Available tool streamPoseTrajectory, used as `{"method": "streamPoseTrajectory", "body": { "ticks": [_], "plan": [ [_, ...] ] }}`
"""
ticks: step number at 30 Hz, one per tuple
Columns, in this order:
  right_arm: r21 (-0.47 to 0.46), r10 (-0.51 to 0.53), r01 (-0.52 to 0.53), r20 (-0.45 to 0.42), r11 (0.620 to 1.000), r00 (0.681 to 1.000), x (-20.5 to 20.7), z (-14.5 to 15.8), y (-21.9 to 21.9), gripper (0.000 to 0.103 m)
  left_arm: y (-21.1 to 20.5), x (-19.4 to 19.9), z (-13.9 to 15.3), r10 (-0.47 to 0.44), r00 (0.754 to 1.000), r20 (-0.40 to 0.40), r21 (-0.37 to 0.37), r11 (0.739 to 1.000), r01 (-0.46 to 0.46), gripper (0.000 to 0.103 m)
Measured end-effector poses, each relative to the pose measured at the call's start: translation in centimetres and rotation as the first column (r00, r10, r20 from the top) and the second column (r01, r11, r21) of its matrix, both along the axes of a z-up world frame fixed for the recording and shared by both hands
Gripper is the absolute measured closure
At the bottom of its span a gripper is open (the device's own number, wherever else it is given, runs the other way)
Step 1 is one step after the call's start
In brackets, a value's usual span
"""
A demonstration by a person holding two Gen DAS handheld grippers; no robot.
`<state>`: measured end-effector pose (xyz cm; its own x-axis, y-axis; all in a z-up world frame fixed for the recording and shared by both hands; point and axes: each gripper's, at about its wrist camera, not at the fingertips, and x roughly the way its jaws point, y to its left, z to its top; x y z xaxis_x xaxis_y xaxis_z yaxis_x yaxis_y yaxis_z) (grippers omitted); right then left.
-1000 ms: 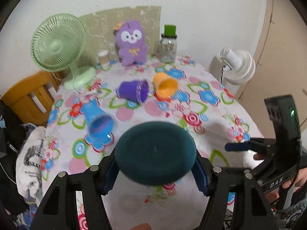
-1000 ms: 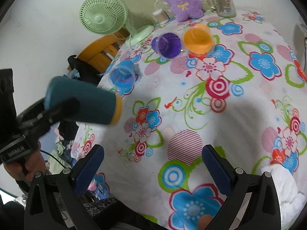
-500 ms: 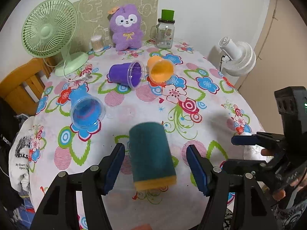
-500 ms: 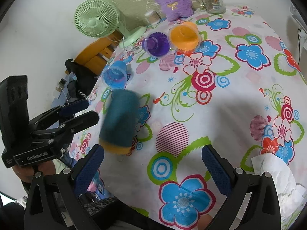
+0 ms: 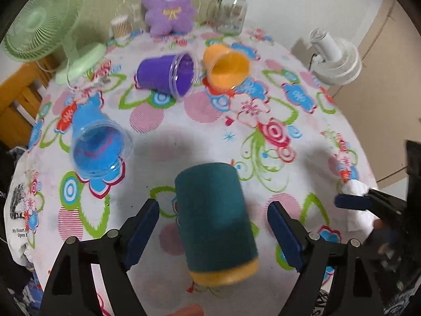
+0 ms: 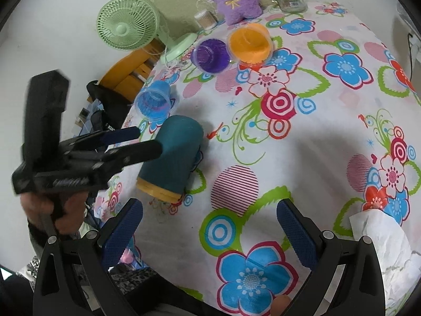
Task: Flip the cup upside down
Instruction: 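Rotate the held teal cup with the left tool, yellow rim turning downward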
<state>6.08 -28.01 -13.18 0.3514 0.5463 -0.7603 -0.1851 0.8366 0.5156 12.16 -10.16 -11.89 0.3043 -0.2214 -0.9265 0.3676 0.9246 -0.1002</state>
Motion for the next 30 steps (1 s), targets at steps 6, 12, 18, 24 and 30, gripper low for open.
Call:
{"method": "streamPoseTrajectory", "body": {
  "ticks": [6, 12, 18, 24, 30],
  "plan": [
    [-0.001, -0.022, 0.022, -0.018, 1.0, 1.0, 0.7, -0.7, -0.8, 0.0, -0.3, 2.2, -2.5, 0.032, 0.997, -0.063, 0.004, 0.999, -0.032, 0.024],
    [0.003, -0.025, 0.025, -0.022, 1.0, 0.999, 1.2, -1.0, -1.1, 0.0, -0.3, 2.3, -2.8, 0.037, 0.997, -0.074, -0.022, 0.999, -0.039, 0.033],
    [0.006, -0.01, 0.01, -0.013, 1.0, 1.0, 1.1, -1.0, -0.7, 0.0, 1.2, 0.7, 0.4, 0.084, 0.996, 0.034, -0.07, 0.994, -0.082, 0.033],
    [0.001, 0.006, -0.006, 0.001, 1.0, 1.0, 0.5, -0.5, 0.0, 0.0, 2.0, -1.0, 3.0, 0.127, 0.982, 0.137, -0.083, 0.99, -0.117, 0.034],
    [-0.014, 0.011, -0.011, 0.02, 1.0, 1.0, 0.0, 0.2, 0.4, 0.0, 1.8, -2.1, 4.3, 0.123, 0.973, 0.195, -0.08, 0.991, -0.109, 0.035]
  ]
}}
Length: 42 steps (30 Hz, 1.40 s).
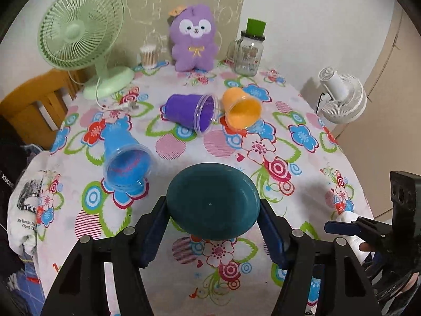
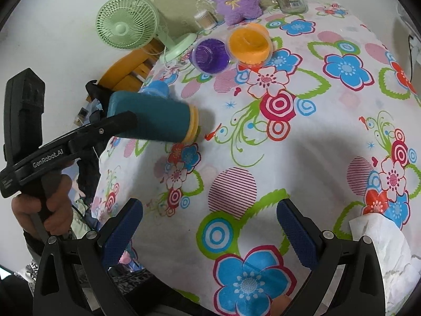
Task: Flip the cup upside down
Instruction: 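Rotate the held teal cup with the left tool, yellow rim turning downward, then lower the teal cup rim-first onto the tablecloth with the left tool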
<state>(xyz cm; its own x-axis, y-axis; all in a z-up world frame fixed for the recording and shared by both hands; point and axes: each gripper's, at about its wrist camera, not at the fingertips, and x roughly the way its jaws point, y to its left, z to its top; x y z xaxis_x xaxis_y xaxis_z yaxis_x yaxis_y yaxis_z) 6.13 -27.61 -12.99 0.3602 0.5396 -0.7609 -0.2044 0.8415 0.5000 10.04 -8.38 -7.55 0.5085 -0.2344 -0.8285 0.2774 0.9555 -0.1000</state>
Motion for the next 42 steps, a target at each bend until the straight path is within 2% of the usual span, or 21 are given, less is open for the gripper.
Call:
{"method": "streamPoseTrajectory", "body": {
  "ticks": [8, 18, 20, 22, 31, 42],
  "plan": [
    [-0.007, 0.001, -0.001, 0.013, 1.0, 1.0, -0.4, 0.4, 0.0, 0.0, -0.2, -1.2, 1.5, -0.005, 0.999, 0.053, 0.011, 1.0, 0.005, 0.035],
    [0.0, 0.001, -0.001, 0.006, 1.0, 1.0, -0.3, 0.1, -0.1, 0.0, -1.3, -2.0, 0.4, -0.033, 0.999, 0.031, 0.03, 0.999, 0.032, 0.035],
    [0.0, 0.001, -0.001, 0.005, 1.0, 1.0, -0.3, 0.1, -0.1, 0.0, -1.4, -2.0, 0.1, -0.031, 0.999, 0.042, 0.04, 0.999, 0.03, 0.028],
    [0.0, 0.0, 0.0, 0.005, 1.0, 1.0, -0.3, 0.0, -0.2, 0.0, -1.4, -2.1, 0.2, -0.02, 0.998, 0.067, 0.044, 0.999, 0.017, 0.012],
    [-0.007, -0.001, 0.001, 0.016, 1.0, 1.0, -0.2, 0.2, -0.1, 0.0, -0.6, -2.2, 0.5, 0.0, 0.997, 0.075, 0.018, 1.0, -0.001, 0.008],
    [-0.088, 0.022, -0.007, 0.175, 0.996, 0.984, 0.1, 4.5, 3.0, 0.0, 2.9, -4.3, 1.9, 0.113, 0.984, 0.14, -0.042, 0.993, -0.108, 0.002]
  ]
}}
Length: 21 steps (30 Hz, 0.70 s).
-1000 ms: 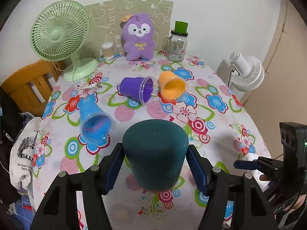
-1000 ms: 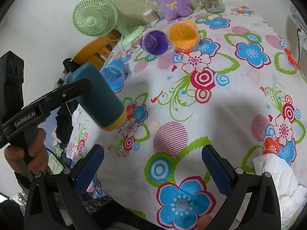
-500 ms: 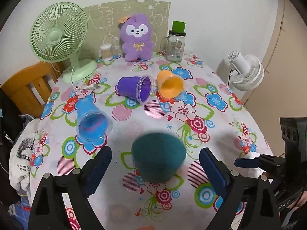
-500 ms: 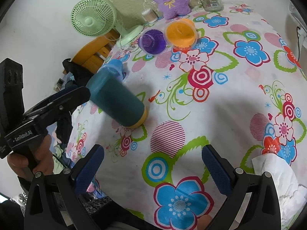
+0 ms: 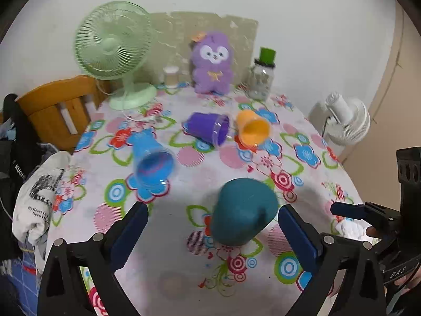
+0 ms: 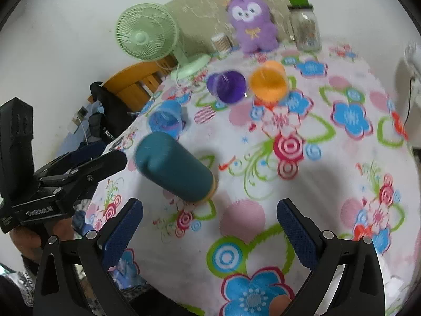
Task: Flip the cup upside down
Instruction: 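Lower the teal cup rim-first onto the tablecloth with the left tool, then open the left tool and pull it back from the cup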
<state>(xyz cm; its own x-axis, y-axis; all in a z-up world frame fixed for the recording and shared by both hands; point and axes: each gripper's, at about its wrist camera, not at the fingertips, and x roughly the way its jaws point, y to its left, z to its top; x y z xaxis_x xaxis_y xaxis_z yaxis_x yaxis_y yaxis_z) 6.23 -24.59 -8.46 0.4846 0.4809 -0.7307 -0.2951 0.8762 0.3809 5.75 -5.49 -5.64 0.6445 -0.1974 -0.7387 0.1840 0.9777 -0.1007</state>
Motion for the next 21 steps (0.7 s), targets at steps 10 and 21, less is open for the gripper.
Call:
{"method": "streamPoseTrajectory", "body": {
  "ticks": [10, 21],
  "plan": [
    [-0.058, -0.024, 0.037, 0.207, 0.998, 0.978, -0.8, 5.4, 2.3, 0.0, 4.7, -2.2, 3.2, 0.146, 0.98, 0.134, -0.088, 0.987, -0.135, 0.0],
    [-0.142, 0.017, 0.035, 0.353, 0.989, 0.936, -3.1, 7.7, 5.2, 0.0, 5.1, -3.7, 4.0, 0.152, 0.968, 0.201, -0.089, 0.987, -0.137, 0.0]
  ]
}}
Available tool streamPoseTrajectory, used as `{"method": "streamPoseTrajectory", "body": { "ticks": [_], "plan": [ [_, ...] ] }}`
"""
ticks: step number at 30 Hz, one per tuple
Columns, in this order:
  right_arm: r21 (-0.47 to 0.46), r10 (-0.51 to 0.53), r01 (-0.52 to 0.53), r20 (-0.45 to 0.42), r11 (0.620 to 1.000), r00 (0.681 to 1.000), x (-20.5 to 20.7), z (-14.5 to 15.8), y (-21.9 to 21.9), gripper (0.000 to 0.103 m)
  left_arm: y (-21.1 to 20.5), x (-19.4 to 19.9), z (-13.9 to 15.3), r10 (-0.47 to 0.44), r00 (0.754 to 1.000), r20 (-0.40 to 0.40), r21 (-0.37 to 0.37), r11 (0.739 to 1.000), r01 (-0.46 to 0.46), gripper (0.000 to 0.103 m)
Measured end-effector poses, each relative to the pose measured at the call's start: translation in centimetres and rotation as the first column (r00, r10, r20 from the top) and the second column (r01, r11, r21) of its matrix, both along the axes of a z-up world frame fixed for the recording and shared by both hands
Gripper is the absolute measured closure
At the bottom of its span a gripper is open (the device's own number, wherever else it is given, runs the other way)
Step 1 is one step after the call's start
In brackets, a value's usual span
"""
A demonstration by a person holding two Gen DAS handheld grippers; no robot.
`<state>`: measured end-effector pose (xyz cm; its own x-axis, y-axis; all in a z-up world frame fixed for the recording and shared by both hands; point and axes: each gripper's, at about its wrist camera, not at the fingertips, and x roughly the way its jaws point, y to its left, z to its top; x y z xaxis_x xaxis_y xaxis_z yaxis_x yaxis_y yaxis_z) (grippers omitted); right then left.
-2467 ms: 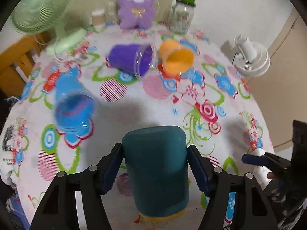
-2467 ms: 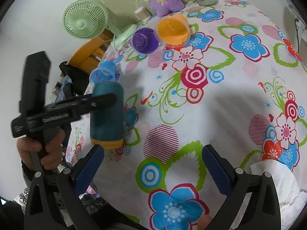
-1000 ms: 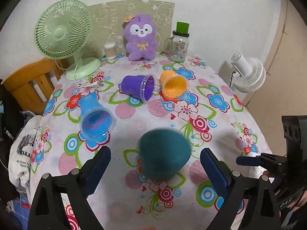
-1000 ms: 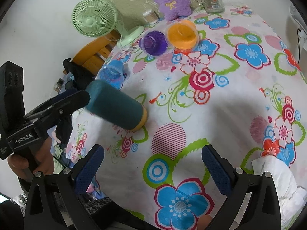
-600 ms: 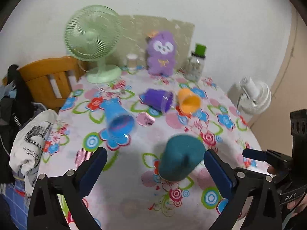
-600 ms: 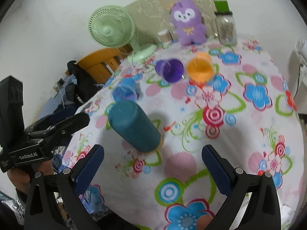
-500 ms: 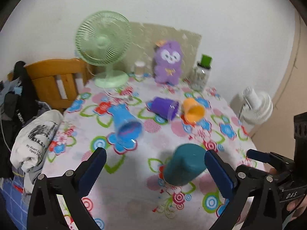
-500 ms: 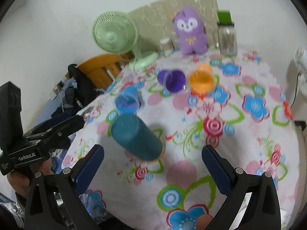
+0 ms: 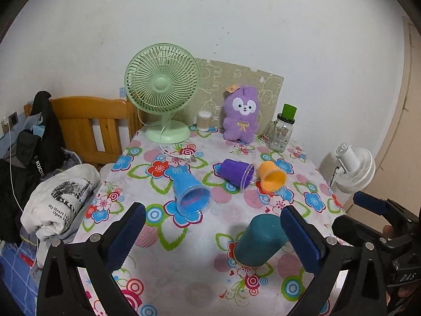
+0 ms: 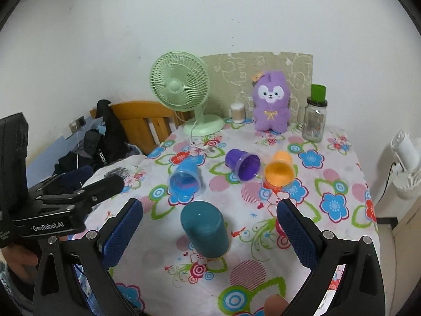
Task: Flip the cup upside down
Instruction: 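Open the left tool and pull it back from the cup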
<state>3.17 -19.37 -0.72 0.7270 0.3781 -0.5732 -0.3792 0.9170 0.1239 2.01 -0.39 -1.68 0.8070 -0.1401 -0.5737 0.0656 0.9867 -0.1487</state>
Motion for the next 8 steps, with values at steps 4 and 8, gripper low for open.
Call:
{"method": "streamPoseTrajectory", "body": {
  "ticks": [4, 8],
  "plan": [
    [0.009, 0.001, -0.001, -0.001, 1.0, 1.0, -0.22, 0.04, 0.0, 0.0, -0.13, -0.29, -0.09, -0.003, 1.0, 0.0, 0.006, 1.0, 0.003, 0.0],
    [0.015, -0.001, 0.0, 0.004, 1.0, 1.0, -0.45, 0.19, -0.06, 0.0, -0.36, -0.53, -0.04, 0.003, 1.0, 0.005, 0.016, 1.0, -0.003, 0.0]
  ]
}}
